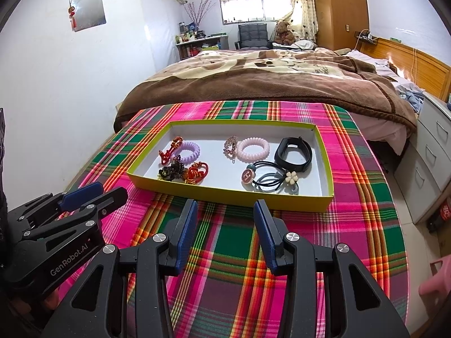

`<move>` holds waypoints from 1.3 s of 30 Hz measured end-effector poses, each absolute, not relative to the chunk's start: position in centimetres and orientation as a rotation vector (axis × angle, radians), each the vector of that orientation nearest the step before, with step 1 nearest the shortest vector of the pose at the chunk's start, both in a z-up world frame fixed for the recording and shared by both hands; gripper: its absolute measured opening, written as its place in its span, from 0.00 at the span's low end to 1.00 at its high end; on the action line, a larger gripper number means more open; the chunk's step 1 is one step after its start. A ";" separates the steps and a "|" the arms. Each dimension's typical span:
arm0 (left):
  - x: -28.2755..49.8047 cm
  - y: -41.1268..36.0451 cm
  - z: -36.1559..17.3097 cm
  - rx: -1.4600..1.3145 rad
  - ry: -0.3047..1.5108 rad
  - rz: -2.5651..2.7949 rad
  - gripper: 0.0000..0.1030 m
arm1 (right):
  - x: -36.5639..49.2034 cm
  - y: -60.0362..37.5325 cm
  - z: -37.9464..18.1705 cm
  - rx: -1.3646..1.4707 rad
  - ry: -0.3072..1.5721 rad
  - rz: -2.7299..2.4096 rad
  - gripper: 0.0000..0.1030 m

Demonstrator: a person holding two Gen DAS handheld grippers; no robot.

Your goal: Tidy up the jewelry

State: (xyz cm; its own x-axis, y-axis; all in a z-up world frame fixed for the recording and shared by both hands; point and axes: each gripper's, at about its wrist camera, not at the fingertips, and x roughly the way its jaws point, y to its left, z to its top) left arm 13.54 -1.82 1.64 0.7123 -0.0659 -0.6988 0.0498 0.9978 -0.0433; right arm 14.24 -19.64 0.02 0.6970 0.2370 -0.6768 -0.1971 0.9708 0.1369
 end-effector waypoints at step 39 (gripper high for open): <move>13.4 -2.0 1.3 -0.029 0.783 -0.072 0.37 | 14.0 -19.7 -0.2 0.059 0.766 0.236 0.41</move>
